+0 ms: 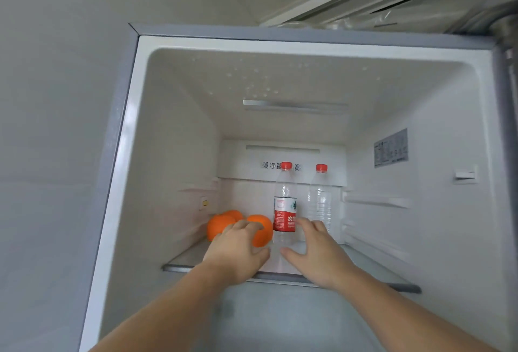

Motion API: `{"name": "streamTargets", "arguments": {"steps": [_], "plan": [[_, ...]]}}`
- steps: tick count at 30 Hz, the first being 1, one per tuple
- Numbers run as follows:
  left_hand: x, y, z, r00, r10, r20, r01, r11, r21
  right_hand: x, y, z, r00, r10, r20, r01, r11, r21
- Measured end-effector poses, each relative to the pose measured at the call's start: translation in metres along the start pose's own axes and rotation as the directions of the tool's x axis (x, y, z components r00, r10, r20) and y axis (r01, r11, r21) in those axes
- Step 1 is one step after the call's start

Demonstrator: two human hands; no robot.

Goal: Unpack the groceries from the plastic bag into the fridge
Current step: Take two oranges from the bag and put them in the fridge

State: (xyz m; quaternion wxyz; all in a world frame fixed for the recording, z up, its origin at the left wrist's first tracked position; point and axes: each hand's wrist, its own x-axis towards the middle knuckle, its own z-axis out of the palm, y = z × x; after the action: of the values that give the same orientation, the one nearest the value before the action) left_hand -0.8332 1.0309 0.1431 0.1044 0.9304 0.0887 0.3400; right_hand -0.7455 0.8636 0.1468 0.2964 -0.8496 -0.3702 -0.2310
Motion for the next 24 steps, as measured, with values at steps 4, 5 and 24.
{"name": "streamTargets", "arguments": {"steps": [4,5,24], "plan": [[-0.019,0.010,-0.005,0.990,0.140,0.022,-0.140,0.990,-0.003,-0.034,-0.013,-0.019,0.992,0.116,-0.047,-0.120,0.988,-0.094],[-0.025,0.009,-0.007,0.984,0.178,0.028,-0.179,0.984,0.019,-0.043,-0.019,-0.020,0.988,0.139,-0.061,-0.145,0.982,-0.123],[-0.148,0.110,-0.080,0.817,0.571,0.077,-0.532,0.799,-0.280,-0.261,-0.127,-0.168,0.926,0.326,-0.192,-0.379,0.793,-0.477]]}}
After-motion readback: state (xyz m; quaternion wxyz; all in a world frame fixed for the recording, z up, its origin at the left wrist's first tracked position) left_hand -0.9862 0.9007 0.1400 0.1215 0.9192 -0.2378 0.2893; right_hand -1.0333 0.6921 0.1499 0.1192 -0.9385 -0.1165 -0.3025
